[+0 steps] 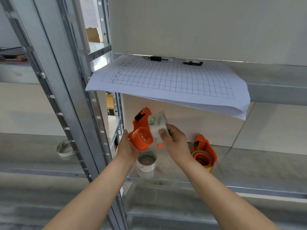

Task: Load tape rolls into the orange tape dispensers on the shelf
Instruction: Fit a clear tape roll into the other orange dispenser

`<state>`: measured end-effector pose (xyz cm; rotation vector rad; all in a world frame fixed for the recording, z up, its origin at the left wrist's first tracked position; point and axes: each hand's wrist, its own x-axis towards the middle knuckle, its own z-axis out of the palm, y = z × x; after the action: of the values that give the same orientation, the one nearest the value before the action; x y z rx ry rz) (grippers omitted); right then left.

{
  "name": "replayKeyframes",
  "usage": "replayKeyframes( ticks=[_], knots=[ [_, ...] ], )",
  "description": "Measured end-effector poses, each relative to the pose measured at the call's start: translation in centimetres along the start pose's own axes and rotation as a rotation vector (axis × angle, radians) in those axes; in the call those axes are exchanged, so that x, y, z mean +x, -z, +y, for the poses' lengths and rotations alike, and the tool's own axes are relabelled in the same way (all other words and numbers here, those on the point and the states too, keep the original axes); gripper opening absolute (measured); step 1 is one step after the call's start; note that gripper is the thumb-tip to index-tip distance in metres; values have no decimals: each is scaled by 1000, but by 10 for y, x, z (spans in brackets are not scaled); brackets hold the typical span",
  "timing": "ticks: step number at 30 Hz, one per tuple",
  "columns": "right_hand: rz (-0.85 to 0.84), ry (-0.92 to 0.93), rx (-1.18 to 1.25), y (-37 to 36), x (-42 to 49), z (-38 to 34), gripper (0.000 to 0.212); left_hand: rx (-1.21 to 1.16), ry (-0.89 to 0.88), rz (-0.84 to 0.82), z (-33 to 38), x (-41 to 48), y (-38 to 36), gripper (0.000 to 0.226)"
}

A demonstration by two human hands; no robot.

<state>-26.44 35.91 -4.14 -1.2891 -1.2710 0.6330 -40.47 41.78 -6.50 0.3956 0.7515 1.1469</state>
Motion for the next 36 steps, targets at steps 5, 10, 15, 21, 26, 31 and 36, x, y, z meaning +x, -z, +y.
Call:
replayKeyframes(
  ticks=[5, 10, 15, 21, 26, 31, 36],
  knots=[
    [-125, 38, -76, -13, -7, 4, 12, 116, -37, -135, 1, -5, -5, 47],
    [-187, 6, -67, -17, -11, 9, 15, 199, -47, -173, 2, -7, 1, 47],
    [-160, -25, -44, -22, -13, 16, 13, 311, -78, -205, -2, -12, -3, 39],
    [-108, -40, -64, -30, -14, 23, 24, 449, -160, -246, -5, -19, -2, 30],
    [-145, -139, 103, -28, -10, 23, 24, 567, -169, -205, -8, -17, 4, 45],
    [-434, -177, 47, -5, -1, 17, 37, 617, -175, -165, -8, -16, 8, 43],
    [-165, 95, -195, 1, 9, 3, 33, 869, -280, -79, -8, -16, 3, 39]
  ],
)
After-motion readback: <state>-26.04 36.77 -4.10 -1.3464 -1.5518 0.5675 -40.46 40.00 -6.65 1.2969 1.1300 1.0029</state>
